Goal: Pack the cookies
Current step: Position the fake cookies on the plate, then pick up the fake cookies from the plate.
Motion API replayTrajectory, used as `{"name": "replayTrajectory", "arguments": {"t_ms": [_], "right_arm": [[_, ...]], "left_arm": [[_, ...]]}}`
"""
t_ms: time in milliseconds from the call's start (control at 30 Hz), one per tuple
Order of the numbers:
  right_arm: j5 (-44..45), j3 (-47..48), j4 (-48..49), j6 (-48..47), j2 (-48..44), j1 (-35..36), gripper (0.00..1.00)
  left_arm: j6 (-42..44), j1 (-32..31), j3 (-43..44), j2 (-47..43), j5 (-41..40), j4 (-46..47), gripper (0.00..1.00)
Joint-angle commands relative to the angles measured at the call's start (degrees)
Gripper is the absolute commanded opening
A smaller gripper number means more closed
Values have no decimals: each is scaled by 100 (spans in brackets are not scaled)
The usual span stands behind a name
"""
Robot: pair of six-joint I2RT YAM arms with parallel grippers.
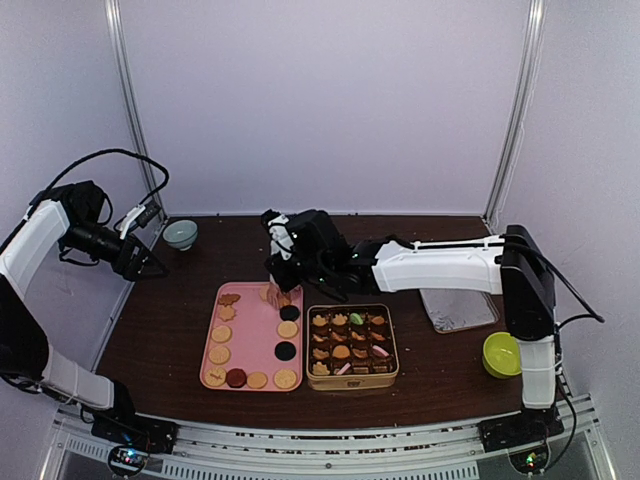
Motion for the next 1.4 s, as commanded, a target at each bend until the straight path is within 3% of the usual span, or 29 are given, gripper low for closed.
{"name": "replayTrajectory", "arguments": {"t_ms": [0,400,567,833,1367], "right_arm": [[-329,-194,143,244,-481,379,37],[-299,-179,-31,120,-708,804,35],[-120,168,-245,-103,-575,801,39],[154,446,-225,-175,-344,536,41],[-127,852,-377,-65,262,220,44]], "left_arm": [[102,49,78,24,147,-62,97],[119,45,17,-2,221,-65,97],[119,44,25,-17,222,-63,97],[132,50,3,-46,171,-76,97],[154,46,25,-29,138,-97,97]]}}
